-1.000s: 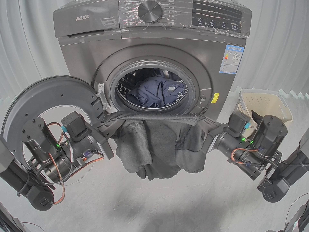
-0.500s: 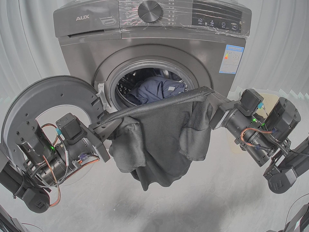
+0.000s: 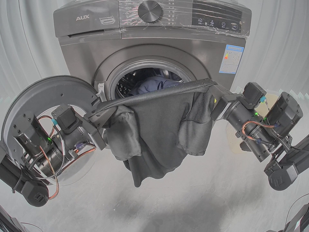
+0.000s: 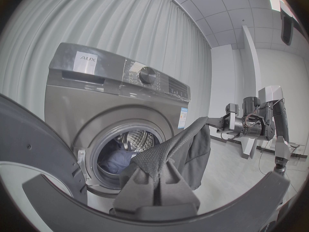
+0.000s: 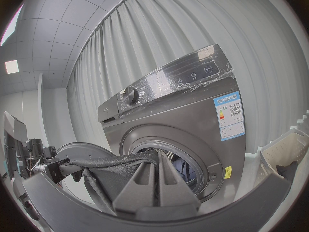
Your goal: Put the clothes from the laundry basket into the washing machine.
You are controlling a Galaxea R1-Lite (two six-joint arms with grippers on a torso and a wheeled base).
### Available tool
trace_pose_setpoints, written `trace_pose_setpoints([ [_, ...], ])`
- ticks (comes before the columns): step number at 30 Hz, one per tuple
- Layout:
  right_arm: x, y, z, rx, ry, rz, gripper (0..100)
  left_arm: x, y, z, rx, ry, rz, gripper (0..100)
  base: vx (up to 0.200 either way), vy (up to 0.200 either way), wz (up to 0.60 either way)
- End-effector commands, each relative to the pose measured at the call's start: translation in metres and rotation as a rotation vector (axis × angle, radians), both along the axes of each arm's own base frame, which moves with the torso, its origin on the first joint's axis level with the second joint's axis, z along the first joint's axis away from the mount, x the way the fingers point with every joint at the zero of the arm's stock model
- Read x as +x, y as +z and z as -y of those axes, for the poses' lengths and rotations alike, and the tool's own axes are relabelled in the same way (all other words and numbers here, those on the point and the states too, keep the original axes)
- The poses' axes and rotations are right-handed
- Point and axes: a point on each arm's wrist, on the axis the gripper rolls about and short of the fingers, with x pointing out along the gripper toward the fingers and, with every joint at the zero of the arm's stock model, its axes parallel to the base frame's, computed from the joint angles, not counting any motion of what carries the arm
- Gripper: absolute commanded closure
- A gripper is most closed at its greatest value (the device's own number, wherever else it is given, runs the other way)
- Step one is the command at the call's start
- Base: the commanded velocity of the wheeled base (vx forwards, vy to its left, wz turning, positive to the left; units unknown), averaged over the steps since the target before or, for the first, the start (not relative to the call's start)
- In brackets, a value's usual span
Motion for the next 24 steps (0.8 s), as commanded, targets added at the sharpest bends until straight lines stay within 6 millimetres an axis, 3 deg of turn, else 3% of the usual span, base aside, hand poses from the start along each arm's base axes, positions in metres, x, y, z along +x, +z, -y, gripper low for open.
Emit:
trace_pose_setpoints([
  [1, 0.0, 0.005, 0.0, 0.013, -0.008, 0.014, 100, 0.002, 0.009, 0.0, -0.019, 0.005, 0.037, 100, 0.0, 0.0, 0.0],
  [14, -0.004, 0.018, 0.003, 0.04, -0.011, 0.045, 100, -0.007, 0.035, -0.002, -0.061, -0.009, 0.129, 100, 0.0, 0.0, 0.0],
  [24, -0.006, 0.021, 0.004, 0.046, -0.011, 0.053, 100, -0.008, 0.036, -0.002, -0.063, -0.01, 0.133, 100, 0.0, 0.0, 0.0],
])
